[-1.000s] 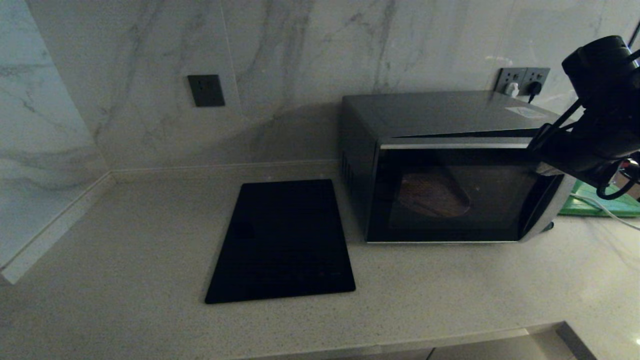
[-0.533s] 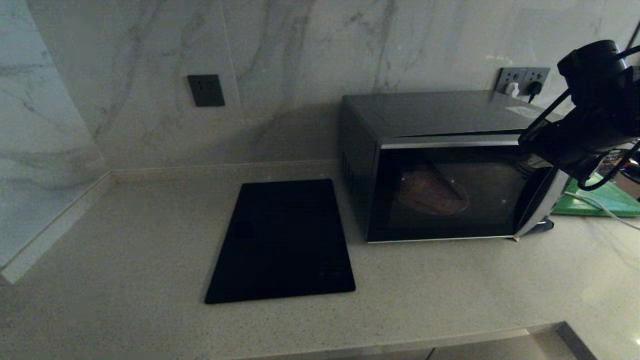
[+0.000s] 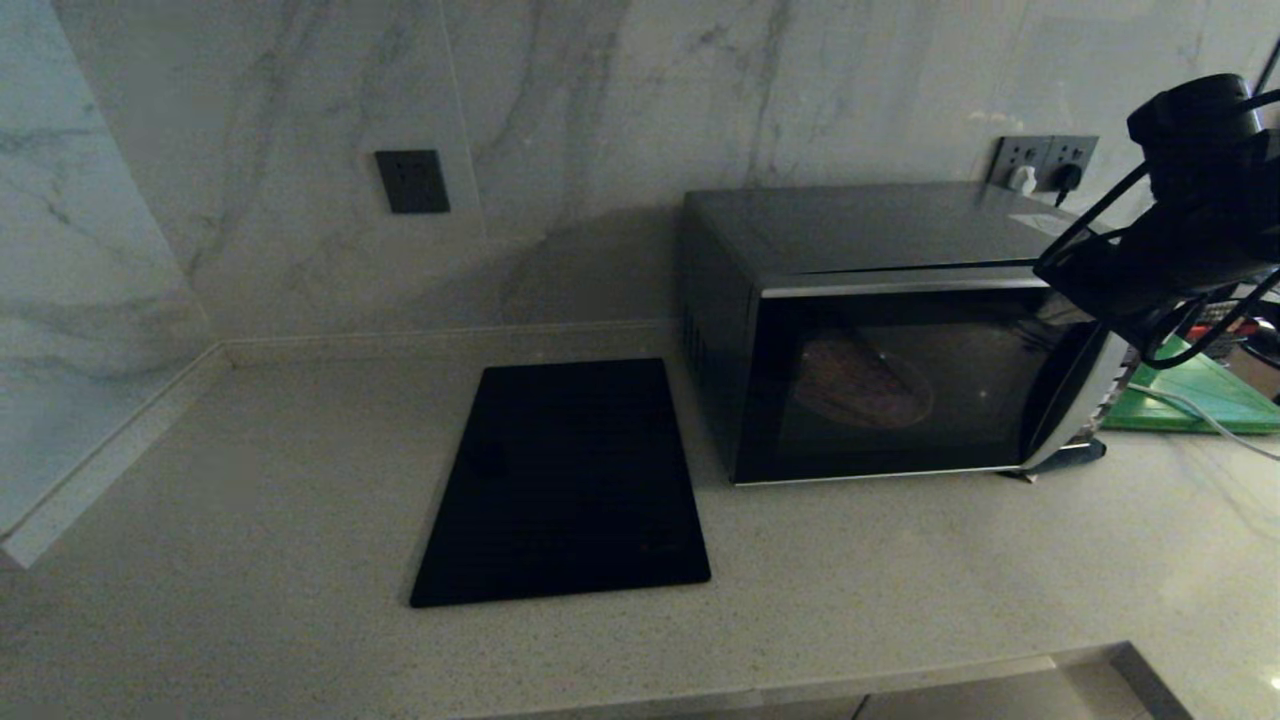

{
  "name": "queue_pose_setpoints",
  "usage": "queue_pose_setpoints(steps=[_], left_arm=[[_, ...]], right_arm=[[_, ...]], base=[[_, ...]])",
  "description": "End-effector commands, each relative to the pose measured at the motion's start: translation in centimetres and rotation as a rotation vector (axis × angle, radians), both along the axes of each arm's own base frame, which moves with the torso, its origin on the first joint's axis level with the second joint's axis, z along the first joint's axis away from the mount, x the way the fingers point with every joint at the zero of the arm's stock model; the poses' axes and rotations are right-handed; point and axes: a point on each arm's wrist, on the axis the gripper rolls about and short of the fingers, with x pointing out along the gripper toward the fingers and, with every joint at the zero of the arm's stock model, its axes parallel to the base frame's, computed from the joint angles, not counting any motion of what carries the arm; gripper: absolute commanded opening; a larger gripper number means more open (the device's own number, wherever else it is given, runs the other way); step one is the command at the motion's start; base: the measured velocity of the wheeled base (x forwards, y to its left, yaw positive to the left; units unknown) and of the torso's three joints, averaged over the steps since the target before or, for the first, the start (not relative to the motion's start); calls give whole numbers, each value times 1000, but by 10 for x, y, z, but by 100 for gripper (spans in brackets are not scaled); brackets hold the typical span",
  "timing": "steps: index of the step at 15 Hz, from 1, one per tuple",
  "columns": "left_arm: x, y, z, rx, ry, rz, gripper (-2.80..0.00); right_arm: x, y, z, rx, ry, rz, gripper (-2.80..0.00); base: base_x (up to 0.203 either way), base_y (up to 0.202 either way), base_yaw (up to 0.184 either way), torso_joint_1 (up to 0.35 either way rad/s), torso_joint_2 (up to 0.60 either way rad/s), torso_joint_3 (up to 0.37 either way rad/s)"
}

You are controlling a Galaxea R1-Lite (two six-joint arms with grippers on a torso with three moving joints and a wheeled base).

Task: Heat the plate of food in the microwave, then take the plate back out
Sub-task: Close the microwave oven

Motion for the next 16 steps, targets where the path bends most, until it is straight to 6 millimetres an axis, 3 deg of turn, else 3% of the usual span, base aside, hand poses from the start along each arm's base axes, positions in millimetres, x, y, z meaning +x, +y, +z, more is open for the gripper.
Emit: queue_pose_setpoints(steps=[1,8,16], left_arm=[[0,0,0,-1,1,1,-280],[0,0,0,-1,0,1,-280],[0,0,0,-1,1,1,-280]], right_arm=[[4,-3,-2,5,2,-10,-280],[5,-9,3,63,-33,23,-280],[11,-26,-7,139,-19,4,-280]], base=[[0,0,0,0,0,0],[0,0,0,0,0,0],[0,0,0,0,0,0]])
